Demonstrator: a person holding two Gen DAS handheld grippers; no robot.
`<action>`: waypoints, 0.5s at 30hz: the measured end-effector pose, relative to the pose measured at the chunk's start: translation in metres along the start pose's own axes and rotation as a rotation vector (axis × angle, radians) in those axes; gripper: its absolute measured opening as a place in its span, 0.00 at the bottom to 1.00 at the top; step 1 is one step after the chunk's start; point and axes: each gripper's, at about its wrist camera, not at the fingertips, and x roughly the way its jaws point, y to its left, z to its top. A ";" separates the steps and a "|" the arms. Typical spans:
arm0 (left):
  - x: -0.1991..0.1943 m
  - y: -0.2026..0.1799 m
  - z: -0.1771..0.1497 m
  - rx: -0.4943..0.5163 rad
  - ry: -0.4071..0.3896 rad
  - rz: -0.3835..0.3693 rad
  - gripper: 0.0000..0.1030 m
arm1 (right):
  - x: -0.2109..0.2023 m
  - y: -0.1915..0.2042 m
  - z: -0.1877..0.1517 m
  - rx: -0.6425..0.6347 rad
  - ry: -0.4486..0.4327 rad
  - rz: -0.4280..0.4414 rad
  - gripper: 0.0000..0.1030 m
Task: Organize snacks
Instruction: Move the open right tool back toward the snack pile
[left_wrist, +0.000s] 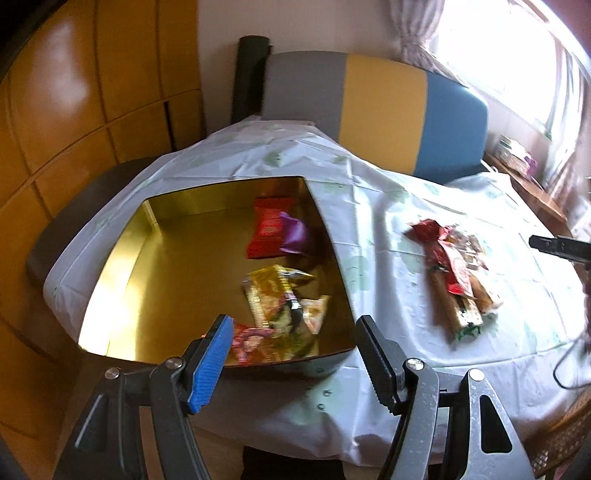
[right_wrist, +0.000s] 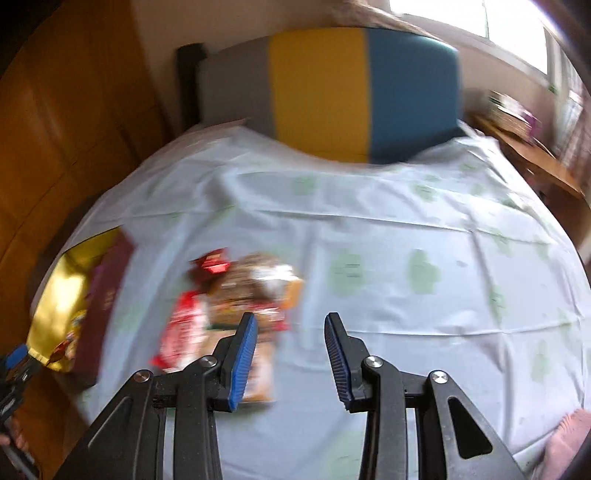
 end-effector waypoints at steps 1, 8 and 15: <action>0.001 -0.004 0.001 0.010 0.005 -0.005 0.67 | 0.003 -0.015 -0.002 0.043 -0.007 -0.021 0.37; 0.009 -0.038 0.004 0.088 0.028 -0.045 0.67 | 0.012 -0.074 -0.005 0.287 0.038 -0.090 0.37; 0.020 -0.082 0.010 0.174 0.068 -0.138 0.67 | 0.009 -0.078 -0.005 0.323 0.036 -0.069 0.37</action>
